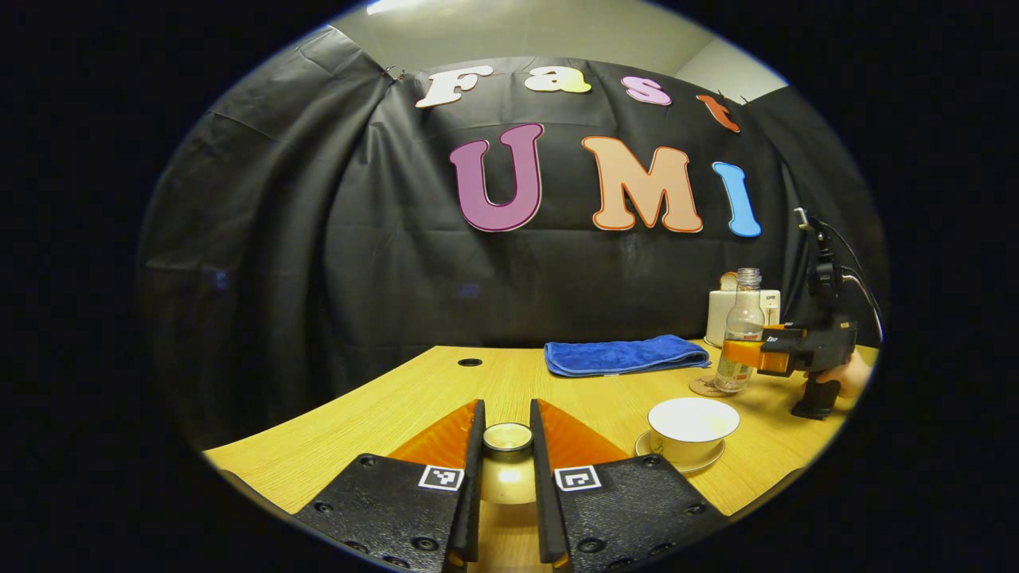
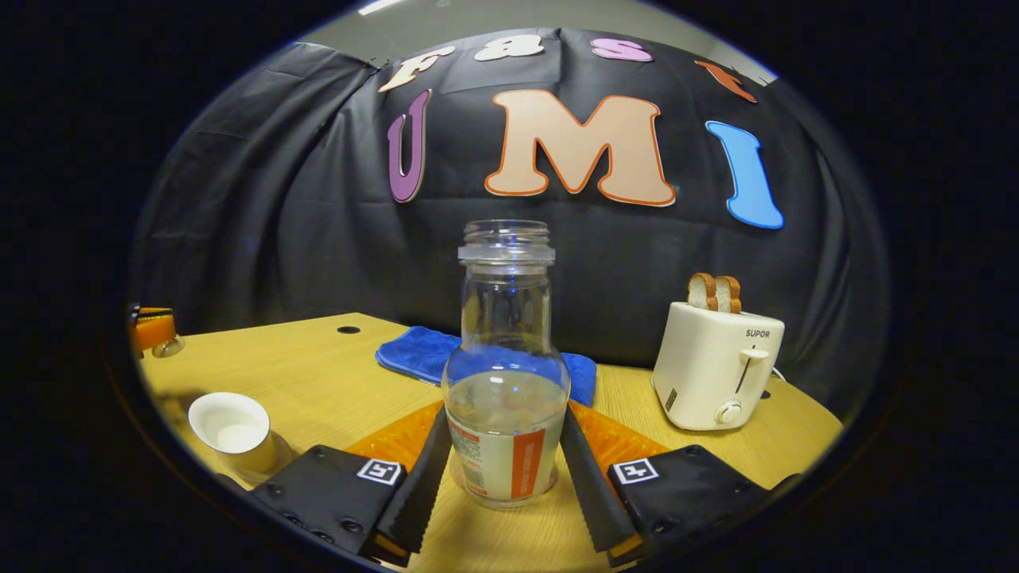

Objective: Open the teacup lid with one hand, grasp the water bottle and pour water into the teacup with the other hand; after pouring, place the water bottle on the coaster and then close the teacup lid.

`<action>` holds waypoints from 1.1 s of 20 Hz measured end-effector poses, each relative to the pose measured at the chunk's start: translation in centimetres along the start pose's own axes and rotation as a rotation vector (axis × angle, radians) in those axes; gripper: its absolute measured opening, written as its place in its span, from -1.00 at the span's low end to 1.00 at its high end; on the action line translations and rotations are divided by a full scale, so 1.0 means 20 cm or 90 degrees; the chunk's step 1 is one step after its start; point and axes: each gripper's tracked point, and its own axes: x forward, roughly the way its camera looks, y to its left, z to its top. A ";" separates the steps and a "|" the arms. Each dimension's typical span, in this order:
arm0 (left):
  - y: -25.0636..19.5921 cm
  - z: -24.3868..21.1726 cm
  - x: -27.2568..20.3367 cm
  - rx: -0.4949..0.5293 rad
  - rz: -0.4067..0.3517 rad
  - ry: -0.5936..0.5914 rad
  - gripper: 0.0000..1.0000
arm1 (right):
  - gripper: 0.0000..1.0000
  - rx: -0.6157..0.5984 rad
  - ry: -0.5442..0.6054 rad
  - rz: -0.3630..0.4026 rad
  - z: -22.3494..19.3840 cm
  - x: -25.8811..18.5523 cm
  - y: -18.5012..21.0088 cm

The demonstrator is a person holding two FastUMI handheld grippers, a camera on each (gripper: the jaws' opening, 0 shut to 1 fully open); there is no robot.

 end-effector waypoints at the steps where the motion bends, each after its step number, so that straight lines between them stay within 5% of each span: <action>1: 0.00 0.00 0.00 0.000 0.000 0.000 -0.46 | 0.63 0.002 -0.001 0.000 0.00 0.02 0.00; 10: 0.00 0.00 0.00 0.000 0.001 0.001 -0.46 | 0.58 -0.005 0.022 0.003 -0.02 0.13 0.03; 15: 0.00 0.00 0.00 0.000 0.001 0.001 -0.46 | 0.80 0.002 0.028 0.003 -0.02 0.13 0.02; 18: 0.00 0.00 0.00 0.000 0.001 0.001 -0.46 | 0.67 -0.001 0.030 0.007 -0.03 0.12 0.02; 22: 0.00 0.00 0.00 0.000 -0.001 0.001 -0.47 | 0.76 -0.003 0.019 0.002 -0.02 0.07 0.00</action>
